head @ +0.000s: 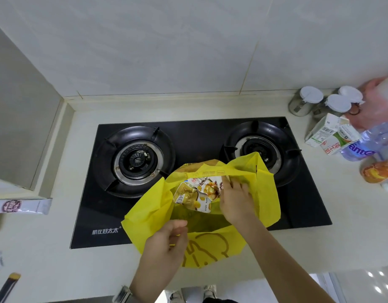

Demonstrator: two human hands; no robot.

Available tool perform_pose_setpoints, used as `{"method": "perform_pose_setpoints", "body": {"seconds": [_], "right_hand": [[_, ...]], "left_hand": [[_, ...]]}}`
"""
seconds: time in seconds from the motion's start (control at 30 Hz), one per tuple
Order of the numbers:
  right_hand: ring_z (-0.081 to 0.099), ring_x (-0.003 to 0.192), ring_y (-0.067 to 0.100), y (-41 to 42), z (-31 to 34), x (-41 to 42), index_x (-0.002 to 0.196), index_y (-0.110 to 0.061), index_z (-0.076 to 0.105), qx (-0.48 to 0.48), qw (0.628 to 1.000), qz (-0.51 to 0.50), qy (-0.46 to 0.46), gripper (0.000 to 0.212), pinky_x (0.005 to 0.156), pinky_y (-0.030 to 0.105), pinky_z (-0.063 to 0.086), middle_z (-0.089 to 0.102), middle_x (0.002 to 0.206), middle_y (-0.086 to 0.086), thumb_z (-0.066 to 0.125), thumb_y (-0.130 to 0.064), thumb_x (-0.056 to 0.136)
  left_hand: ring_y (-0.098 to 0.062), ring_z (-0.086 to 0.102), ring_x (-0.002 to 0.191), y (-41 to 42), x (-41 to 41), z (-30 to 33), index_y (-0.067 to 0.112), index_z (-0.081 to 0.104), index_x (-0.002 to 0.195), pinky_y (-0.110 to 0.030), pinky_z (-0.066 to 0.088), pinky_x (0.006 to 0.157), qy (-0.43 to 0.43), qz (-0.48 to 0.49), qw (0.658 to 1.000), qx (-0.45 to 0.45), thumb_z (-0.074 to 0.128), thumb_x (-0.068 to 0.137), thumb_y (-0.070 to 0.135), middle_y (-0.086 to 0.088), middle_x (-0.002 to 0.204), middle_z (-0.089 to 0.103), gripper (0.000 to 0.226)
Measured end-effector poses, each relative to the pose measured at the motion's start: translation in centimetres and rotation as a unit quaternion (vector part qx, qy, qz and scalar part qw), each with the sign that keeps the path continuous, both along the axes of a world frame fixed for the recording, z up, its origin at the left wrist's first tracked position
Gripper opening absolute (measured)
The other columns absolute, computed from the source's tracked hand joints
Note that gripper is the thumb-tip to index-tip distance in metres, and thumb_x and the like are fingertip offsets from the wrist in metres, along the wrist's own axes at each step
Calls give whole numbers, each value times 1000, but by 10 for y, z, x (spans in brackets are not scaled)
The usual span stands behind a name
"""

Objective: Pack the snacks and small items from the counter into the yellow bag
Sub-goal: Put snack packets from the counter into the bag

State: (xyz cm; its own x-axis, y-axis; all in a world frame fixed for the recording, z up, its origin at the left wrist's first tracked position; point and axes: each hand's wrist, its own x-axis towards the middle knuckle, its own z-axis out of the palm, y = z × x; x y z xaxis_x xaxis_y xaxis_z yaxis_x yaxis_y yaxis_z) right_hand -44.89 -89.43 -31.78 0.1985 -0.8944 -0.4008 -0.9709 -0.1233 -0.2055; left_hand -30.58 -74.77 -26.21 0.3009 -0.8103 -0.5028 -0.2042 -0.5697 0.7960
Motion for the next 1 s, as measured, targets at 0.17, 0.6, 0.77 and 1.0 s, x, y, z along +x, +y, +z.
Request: {"method": "perform_pose_setpoints", "body": {"seconds": [0.17,0.6,0.77,1.0], "right_hand": [[24,139,29,3,7,-11,151,-23,13,0,999,-16,-39,57,111,41,31,27,151,5,38,-27,100],[48,122,12,48,49,2,130,-25,51,-27,961,93,-261,39,99,22,39,57,128,-7,54,-24,91],[51,118,15,52,63,30,127,-26,54,-24,942,178,-283,38,99,26,42,60,122,-5,56,-22,89],[55,114,15,80,83,88,122,-24,58,-33,896,288,-336,37,98,28,44,62,120,-7,59,-18,86]], "left_hand": [[-12,68,92,0,-4,4,37,59,94,-34,55,85,1,6,1000,-6,57,89,16,6,99,70,22],[-11,70,83,15,-7,31,29,64,93,-31,56,81,-28,95,993,-57,58,88,11,11,93,70,19],[-6,70,78,47,8,42,27,65,92,-25,56,74,-59,174,981,-63,56,88,8,8,94,71,21],[-4,68,81,104,38,52,28,62,99,-19,54,74,-120,288,949,-54,56,89,17,14,96,68,16]]}}
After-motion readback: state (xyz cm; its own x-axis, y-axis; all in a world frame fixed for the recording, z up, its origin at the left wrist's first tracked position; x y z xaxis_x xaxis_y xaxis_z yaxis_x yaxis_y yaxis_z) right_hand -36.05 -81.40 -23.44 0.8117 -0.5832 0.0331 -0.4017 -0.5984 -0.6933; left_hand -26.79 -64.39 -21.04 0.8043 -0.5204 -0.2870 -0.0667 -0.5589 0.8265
